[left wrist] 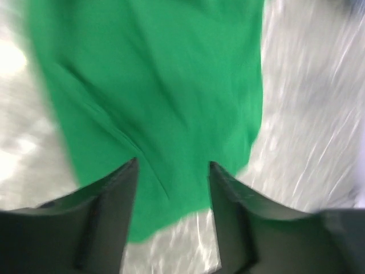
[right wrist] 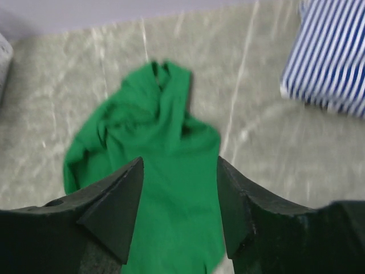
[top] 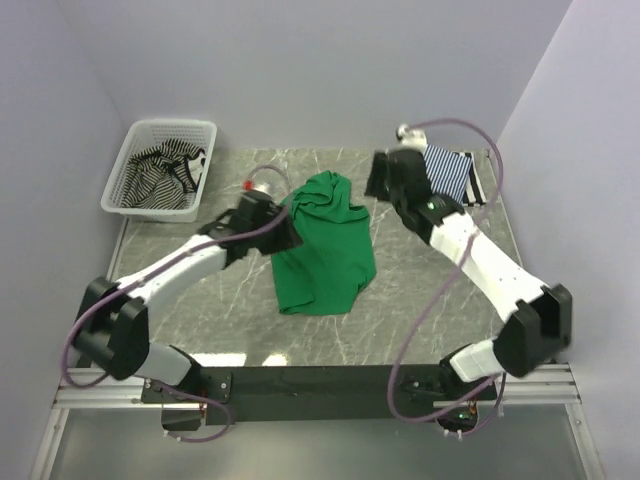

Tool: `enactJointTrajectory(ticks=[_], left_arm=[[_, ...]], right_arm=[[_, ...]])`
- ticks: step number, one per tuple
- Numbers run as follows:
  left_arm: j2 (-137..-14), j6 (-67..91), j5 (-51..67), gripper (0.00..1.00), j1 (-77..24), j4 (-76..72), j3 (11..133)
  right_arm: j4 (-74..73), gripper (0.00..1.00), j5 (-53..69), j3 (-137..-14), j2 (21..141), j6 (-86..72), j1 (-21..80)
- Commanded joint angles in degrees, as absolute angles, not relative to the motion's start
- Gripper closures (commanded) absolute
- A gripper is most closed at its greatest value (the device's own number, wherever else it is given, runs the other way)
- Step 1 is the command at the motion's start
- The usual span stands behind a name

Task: Fold and stack the tank tops
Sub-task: Flatten the tank top out

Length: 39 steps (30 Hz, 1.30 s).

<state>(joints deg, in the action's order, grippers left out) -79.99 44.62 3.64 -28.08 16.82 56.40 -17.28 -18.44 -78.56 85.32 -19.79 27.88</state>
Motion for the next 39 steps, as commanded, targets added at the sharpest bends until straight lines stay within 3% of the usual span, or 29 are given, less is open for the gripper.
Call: enactJointTrajectory(ticks=[1,2,5,11,34,37,39], left_arm=[[-85.06,40.87,-0.78,0.45,-35.93,23.55,60.02],[-85.95,40.61,-2.36,0.51,-37.25,23.99,60.73],[-89.81,39.91,-5.88,0.56,-42.08,26.10,63.88],[-96.76,38.85,-9.05,0.57,-46.75,30.05,68.37],[-106.00,42.72,-18.99,0.54,-55.28,37.00,72.69],[-105.91,42.80,-19.60,0.57,-55.28,36.65,72.69],[-105.73,42.80,-19.95,0.66,-55.37,36.74,72.69]], right_arm=[[-16.88,0.40,-18.28,-65.60,80.00,-26.80,28.56],[-16.44,0.40,-17.15,-60.17,76.59,-27.33,28.48],[-15.73,0.42,-15.21,-52.59,71.55,-29.35,28.48],[-13.80,0.43,-10.64,-44.31,67.94,-31.73,28.48],[-7.03,0.46,-5.27,-37.53,71.28,-34.01,28.48],[-6.59,0.45,-5.36,-37.09,71.37,-34.10,28.48],[-6.33,0.46,-5.19,-36.74,71.72,-34.36,28.48]])
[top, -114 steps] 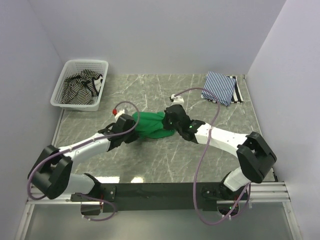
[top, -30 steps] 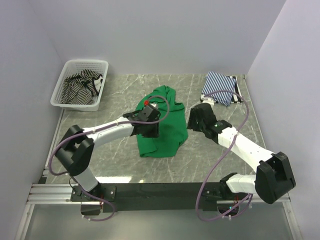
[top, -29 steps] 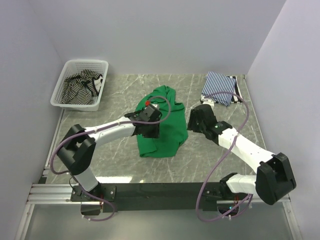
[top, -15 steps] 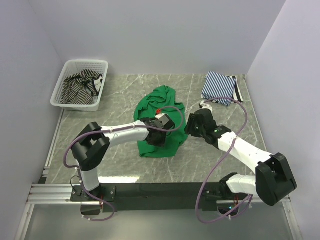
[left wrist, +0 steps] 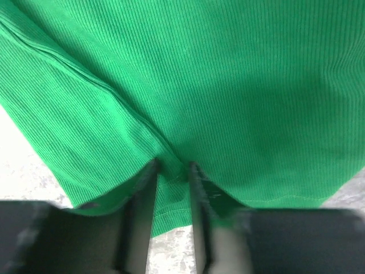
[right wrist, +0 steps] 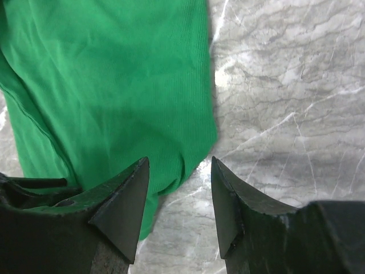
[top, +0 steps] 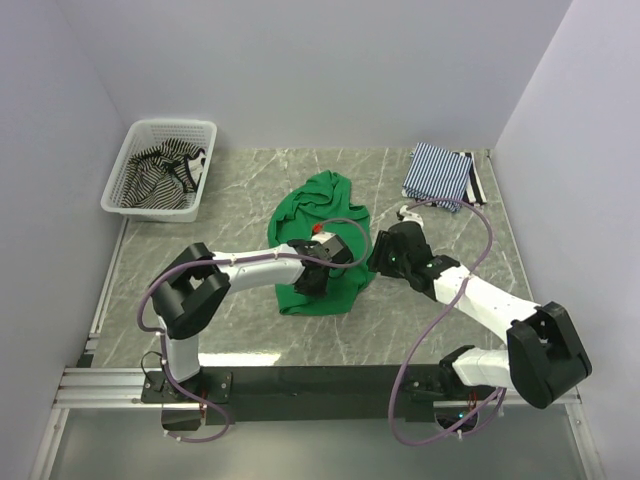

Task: Fold and stack the tank tops
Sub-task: Flatten the tank top out

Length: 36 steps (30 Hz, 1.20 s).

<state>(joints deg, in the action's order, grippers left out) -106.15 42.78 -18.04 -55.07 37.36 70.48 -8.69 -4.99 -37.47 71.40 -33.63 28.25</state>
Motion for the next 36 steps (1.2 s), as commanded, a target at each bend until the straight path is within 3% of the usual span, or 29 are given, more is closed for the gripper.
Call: enactJointTrajectory(ticks=[1,2,6,13,23,25,28,29,30,36], left_arm=[[-105.47,42.89,-20.13,0.70,-55.28,36.83,72.69],[-105.21,42.98,-20.65,0.79,-55.28,36.83,72.60],[-102.93,43.33,-22.06,0.99,-54.85,37.79,72.77],[-93.98,44.64,-23.91,0.99,-51.51,39.02,71.55],[-76.56,48.08,-21.45,0.99,-38.69,38.06,62.05],[-73.92,48.25,-21.71,0.99,-37.71,38.23,61.44],[-71.37,48.08,-22.76,0.99,-36.30,39.20,61.52],[-70.85,47.99,-23.20,0.99,-35.43,39.63,61.78],[-70.23,47.73,-23.20,0.99,-35.16,39.81,61.96],[-66.80,45.62,-23.47,0.99,-34.28,40.78,64.16]], right_arm=[[-5.98,0.46,-4.92,-36.48,72.24,-34.45,28.48],[-5.80,0.46,-4.83,-36.39,72.51,-34.54,28.48],[-4.83,0.46,-4.13,-35.86,73.74,-34.89,28.48],[-3.61,0.46,-3.78,-35.86,77.51,-35.07,28.56],[-0.97,0.48,-2.46,-38.58,85.51,-35.86,28.65],[-1.31,0.56,-2.55,-40.42,87.53,-35.86,28.65],[-4.46,0.90,-4.30,-44.19,87.81,-34.98,28.56],[-6.05,0.96,-7.00,-45.51,87.37,-34.02,28.56],[-7.98,1.00,-8.68,-47.01,87.10,-33.40,28.48],[-21.96,1.00,-18.01,-56.07,77.98,-28.31,26.90]])
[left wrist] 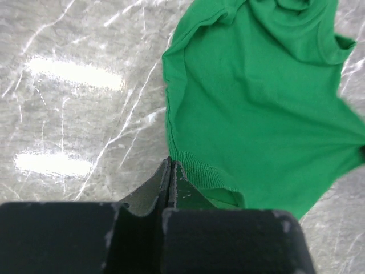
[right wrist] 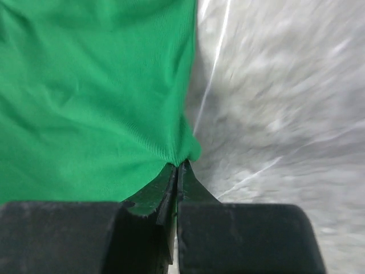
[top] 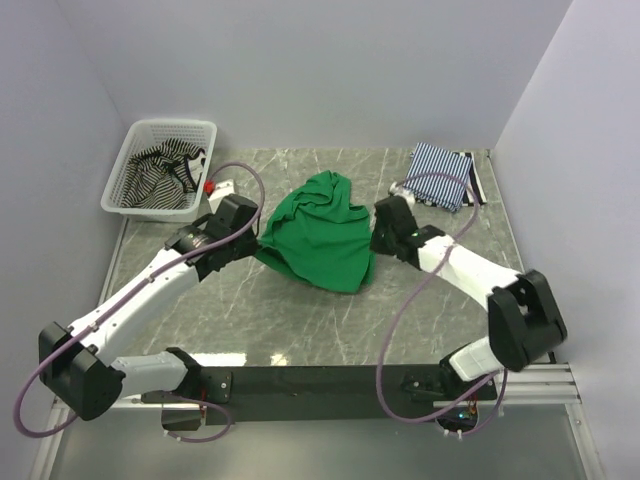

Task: Fold and stack the tank tops
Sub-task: Flatten the tank top out

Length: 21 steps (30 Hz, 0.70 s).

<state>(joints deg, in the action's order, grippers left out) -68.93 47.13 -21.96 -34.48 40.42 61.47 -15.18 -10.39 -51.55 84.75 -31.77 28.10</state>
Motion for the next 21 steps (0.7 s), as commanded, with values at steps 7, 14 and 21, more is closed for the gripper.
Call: enactJointTrajectory(ticks=[7,14,21], left_arm=[[-66.27,44.39,-21.63,0.99,-31.91,38.77,61.97],[-66.88,44.47,-18.63,0.99,-29.18,34.89,57.75],[-66.88,45.00,-17.76,1.00,-27.69,33.22,53.79]], right_arm=[[-30.84,1.00,-19.96,-63.88,78.38,-21.98,24.79],[-26.90,0.76,-11.97,-65.74,91.48,-21.71,24.87],[-21.89,0.43,-12.03,-59.08,87.56,-25.66,24.79]])
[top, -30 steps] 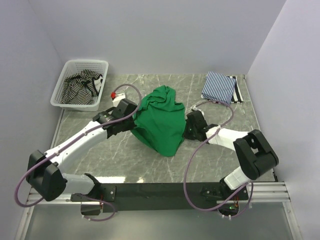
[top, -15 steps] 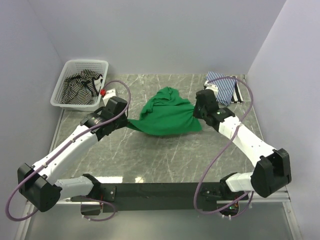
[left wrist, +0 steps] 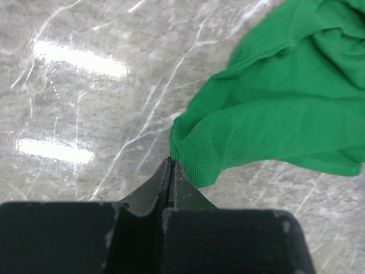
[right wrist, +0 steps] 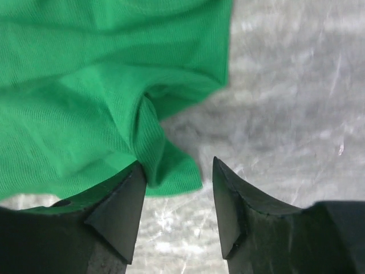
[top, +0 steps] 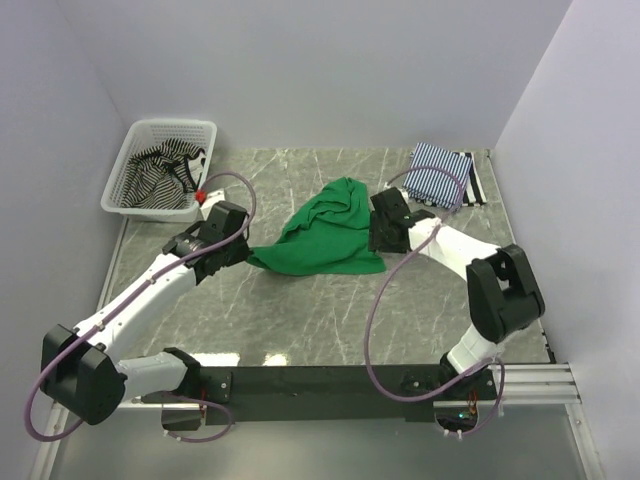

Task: Fold and stack the tank tops
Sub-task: Flatten the tank top out

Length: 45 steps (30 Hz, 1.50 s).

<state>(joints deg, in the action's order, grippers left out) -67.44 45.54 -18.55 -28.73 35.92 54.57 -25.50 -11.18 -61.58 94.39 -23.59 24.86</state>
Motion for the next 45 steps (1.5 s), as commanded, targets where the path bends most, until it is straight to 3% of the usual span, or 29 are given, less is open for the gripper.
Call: enactJointTrajectory(ticks=[1,6,14,23,32,35,36,39,45], left_arm=[[-66.80,44.74,-17.58,0.99,-27.16,32.96,53.27],[-66.80,44.21,-17.58,0.99,-25.23,32.96,52.74],[-66.53,42.89,-13.89,0.99,-20.13,31.99,52.12],[-66.88,42.45,-12.83,0.99,-19.42,31.38,52.03],[-66.62,42.27,-12.48,1.00,-19.25,31.55,51.94],[-66.53,42.27,-12.31,0.99,-19.16,31.55,52.21],[-66.45,42.28,-12.22,0.99,-19.16,31.55,52.29],[-66.10,42.10,-11.78,0.99,-19.16,31.81,52.99],[-64.17,40.35,-10.81,0.99,-19.16,32.61,57.81]], right_arm=[[-21.10,0.43,-12.56,-57.84,86.23,-26.88,24.79],[-15.92,0.54,-12.04,-47.92,81.21,-29.97,24.70],[-8.18,0.50,-8.18,-38.94,75.15,-33.40,24.17],[-1.23,0.52,-0.53,-39.90,83.93,-34.54,24.17],[-2.46,0.55,-3.42,-41.57,89.38,-34.63,24.78],[-3.69,0.69,-4.66,-41.92,89.91,-34.80,25.49],[-3.95,0.81,-4.92,-41.84,89.83,-34.98,25.75],[-8.06,1.00,-6.50,-42.19,87.46,-35.16,25.84],[-18.79,1.00,-12.03,-49.63,72.26,-33.58,25.75]])
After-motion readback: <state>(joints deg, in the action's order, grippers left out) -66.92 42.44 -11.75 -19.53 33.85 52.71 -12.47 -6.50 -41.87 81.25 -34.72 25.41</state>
